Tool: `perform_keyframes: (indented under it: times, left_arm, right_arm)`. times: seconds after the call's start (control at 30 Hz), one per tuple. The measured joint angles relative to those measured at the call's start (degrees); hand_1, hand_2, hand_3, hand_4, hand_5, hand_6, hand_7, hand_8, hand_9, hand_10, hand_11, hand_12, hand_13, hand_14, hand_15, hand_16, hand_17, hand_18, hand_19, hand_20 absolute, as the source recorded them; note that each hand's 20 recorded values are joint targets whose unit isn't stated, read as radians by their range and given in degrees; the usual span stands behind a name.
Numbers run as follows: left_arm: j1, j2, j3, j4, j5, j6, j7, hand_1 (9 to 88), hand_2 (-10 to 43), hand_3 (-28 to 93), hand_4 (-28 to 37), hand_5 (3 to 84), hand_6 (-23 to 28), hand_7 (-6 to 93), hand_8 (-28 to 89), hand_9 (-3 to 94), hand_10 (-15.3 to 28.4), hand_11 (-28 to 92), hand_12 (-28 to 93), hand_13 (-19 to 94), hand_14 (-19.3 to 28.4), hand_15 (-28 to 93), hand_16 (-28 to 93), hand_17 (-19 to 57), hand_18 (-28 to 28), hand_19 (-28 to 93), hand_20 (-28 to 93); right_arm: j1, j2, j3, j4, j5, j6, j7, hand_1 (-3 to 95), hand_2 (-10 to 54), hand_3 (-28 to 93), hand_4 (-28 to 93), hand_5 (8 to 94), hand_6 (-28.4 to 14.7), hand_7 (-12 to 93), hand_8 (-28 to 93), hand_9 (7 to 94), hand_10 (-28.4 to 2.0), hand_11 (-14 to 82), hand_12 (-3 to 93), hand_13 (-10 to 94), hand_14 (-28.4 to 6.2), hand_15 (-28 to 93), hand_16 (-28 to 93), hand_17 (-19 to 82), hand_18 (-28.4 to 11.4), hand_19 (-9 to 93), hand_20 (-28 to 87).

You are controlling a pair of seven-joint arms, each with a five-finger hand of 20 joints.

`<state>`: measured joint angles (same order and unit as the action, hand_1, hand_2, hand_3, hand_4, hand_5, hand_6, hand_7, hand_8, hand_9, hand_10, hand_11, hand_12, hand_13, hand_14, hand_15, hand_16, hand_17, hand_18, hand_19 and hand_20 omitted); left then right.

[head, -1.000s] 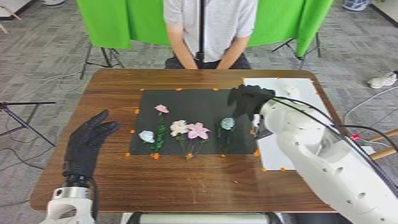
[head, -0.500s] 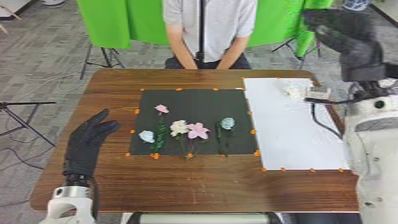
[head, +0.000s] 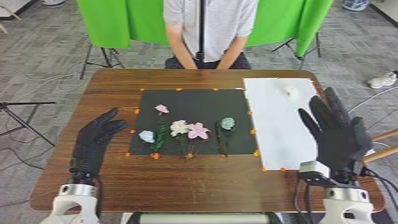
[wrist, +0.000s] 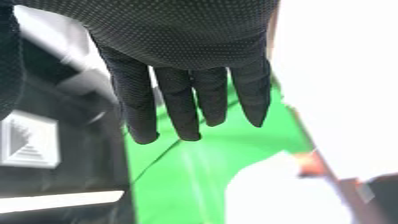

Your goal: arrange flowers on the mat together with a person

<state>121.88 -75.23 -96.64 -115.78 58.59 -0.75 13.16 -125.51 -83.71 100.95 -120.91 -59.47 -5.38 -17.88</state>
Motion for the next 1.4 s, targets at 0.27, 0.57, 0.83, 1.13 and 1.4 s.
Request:
perform_keyframes:
  times: [0.27, 0.57, 0.83, 1.13, 1.4]
  left_arm:
    - [-0.28, 0.10, 0.35, 0.04, 0.06, -0.25, -0.18, 21.7, -1.5, 69, -21.3, 49.5, 2.7, 12.1, -5, 50.8, 15.3, 21, 17, 39, 18.8, 24, 4, 7.2, 12.4, 6, 18]
    - [-0.72, 0.33, 0.47, 0.09, 0.06, -0.39, -0.19, 21.7, -1.5, 69, -21.3, 49.5, 2.8, 12.1, -5, 50.7, 15.3, 21, 17, 39, 18.8, 24, 4, 7.1, 12.5, 6, 18]
    - [-0.72, 0.42, 0.47, 0.14, -0.05, -0.39, -0.13, 21.5, -1.7, 69, -21.2, 49.5, 2.8, 12.0, -5, 50.7, 15.4, 21, 17, 39, 18.7, 24, 4, 7.0, 12.6, 6, 18]
    - [-0.92, 0.39, 0.44, 0.26, -0.07, -0.52, -0.09, 21.2, -2.0, 69, -21.3, 49.4, 2.7, 12.0, -5, 50.6, 15.2, 21, 17, 39, 18.8, 24, 4, 6.9, 12.7, 6, 18]
    - [-0.84, 0.35, 0.39, 0.28, -0.30, -0.67, 0.03, 20.7, -2.4, 69, -21.3, 49.5, 2.6, 12.2, -5, 50.6, 15.3, 21, 17, 39, 18.8, 24, 4, 6.9, 12.8, 6, 18]
  right_arm:
    - [-2.01, 0.20, 0.38, 1.11, -1.49, 0.19, 0.24, 0.2, 2.5, 78, -21, 33.8, 1.5, 8, -9, 33.6, -12.5, 2.4, 6.9, 23, -7.4, 8, -2, 15, -13.4, 2, 21]
    - [-0.61, 0.32, 0.56, 1.40, -2.44, 0.22, 0.10, 1.8, 0.3, 79, -20, 35.4, 1.6, 9, -9, 35.2, -12.7, 2.8, 7.3, 25, -7.8, 10, -2, 16, -14.0, 3, 22]
    - [-0.51, 0.45, 0.80, 1.48, -2.47, 1.02, -0.15, 5.1, -4.9, 80, -19, 33.5, 1.4, 9, -9, 33.7, -12.2, 2.4, 7.6, 26, -8.1, 11, -2, 16, -14.2, 4, 22]
    - [-0.52, 0.55, 0.43, 1.53, -2.51, 2.50, -0.29, 6.0, -5.0, 80, -19, 32.5, 1.4, 9, -9, 33.2, -12.0, 2.3, 7.9, 29, -8.5, 13, -1, 17, -14.5, 4, 22]
    - [-0.60, 0.59, 0.00, 1.45, -2.49, 4.23, -0.32, 6.6, -4.8, 80, -19, 32.5, 1.4, 10, -9, 33.4, -12.0, 2.4, 8.3, 30, -8.4, 13, -1, 17, -14.5, 5, 22]
